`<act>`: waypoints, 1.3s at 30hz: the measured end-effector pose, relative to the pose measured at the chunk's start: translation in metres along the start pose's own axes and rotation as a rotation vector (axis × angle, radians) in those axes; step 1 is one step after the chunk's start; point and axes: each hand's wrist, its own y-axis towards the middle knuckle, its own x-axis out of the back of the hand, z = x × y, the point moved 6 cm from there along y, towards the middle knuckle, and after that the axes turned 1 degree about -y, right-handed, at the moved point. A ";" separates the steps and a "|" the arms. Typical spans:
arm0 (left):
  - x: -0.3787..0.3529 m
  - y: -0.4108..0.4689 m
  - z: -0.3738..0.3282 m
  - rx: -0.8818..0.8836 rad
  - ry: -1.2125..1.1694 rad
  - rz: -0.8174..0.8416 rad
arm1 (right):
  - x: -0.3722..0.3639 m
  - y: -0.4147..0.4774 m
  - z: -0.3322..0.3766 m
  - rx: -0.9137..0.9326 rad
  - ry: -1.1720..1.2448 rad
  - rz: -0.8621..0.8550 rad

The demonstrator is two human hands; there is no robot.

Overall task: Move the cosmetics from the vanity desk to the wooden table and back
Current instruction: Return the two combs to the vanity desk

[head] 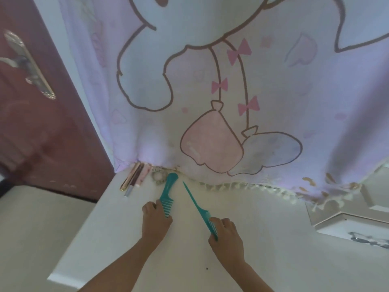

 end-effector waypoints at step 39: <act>0.033 -0.028 0.123 -0.021 0.179 0.121 | -0.070 0.060 0.116 -0.262 0.028 0.212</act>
